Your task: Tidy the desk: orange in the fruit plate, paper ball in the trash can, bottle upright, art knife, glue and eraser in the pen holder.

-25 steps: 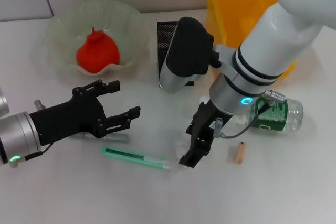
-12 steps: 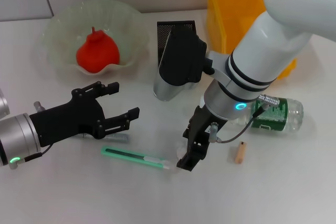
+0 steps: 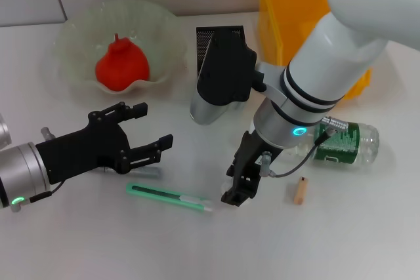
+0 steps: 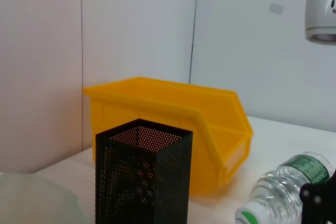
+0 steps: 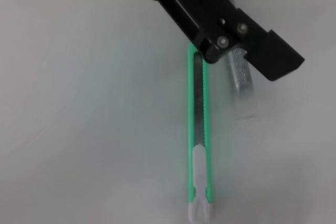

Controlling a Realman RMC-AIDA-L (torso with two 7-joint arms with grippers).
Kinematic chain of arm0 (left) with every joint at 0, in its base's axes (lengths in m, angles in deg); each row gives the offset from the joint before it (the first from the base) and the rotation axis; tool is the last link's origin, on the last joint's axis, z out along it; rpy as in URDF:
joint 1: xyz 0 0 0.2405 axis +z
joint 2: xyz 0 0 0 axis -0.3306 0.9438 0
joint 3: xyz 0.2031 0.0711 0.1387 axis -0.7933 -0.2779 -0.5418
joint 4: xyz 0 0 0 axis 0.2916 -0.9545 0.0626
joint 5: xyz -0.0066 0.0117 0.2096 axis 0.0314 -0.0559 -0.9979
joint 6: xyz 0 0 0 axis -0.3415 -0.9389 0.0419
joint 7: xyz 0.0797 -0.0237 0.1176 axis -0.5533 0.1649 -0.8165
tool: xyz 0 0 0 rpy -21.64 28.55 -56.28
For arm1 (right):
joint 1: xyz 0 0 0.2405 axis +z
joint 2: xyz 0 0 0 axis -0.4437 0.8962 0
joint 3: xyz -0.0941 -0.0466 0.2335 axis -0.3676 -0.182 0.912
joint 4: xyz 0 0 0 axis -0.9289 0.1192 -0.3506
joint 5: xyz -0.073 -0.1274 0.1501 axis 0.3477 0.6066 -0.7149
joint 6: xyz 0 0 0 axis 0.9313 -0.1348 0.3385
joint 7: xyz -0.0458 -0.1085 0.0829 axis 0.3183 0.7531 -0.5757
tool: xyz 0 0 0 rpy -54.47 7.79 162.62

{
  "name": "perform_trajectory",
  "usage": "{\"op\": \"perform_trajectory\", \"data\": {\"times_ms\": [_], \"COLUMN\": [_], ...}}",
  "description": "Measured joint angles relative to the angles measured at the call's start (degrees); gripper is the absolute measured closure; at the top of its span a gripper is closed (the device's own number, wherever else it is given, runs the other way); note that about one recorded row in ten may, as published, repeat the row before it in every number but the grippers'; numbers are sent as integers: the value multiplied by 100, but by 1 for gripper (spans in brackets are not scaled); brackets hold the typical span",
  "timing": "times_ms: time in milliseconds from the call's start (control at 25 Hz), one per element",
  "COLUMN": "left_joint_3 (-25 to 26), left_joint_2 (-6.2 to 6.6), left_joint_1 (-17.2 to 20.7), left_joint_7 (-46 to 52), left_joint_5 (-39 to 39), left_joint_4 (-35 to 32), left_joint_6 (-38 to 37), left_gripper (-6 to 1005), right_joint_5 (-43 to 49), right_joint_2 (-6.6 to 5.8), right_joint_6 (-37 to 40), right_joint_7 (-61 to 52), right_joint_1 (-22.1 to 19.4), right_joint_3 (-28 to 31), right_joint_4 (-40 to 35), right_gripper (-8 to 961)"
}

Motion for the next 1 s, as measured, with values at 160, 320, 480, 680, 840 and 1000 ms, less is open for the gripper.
{"op": "perform_trajectory", "data": {"times_ms": [160, 320, 480, 680, 840, 1000], "left_joint_3": [13, 15, 10, -16, -20, -20], "left_joint_2": [0, 0, 0, -4, -22, -26], "left_joint_1": [15, 17, 27, 33, 41, 42], "left_joint_7": [-4, -4, -6, -8, -10, -10], "left_joint_5": [0, 2, 14, 32, 35, 36], "left_joint_4": [0, -1, -1, -1, -1, -1], "left_joint_6": [-28, -32, -39, -43, -50, -52], "left_gripper": [189, 189, 189, 190, 190, 190], "right_joint_5": [13, 68, 231, 750, 1211, 1830], "right_joint_2": [-12, -37, -43, -44, -52, -74], "right_joint_6": [170, 498, 928, 1330, 1310, 845], "right_joint_7": [-66, -138, -141, -170, -171, -115], "right_joint_1": [-54, -129, -224, -364, -350, -329], "right_joint_3": [100, 461, 1115, 2010, 2783, 3158], "right_joint_4": [-244, -611, -1193, -2279, -2769, -2866], "right_gripper": [454, 471, 471, 470, 470, 470]}}
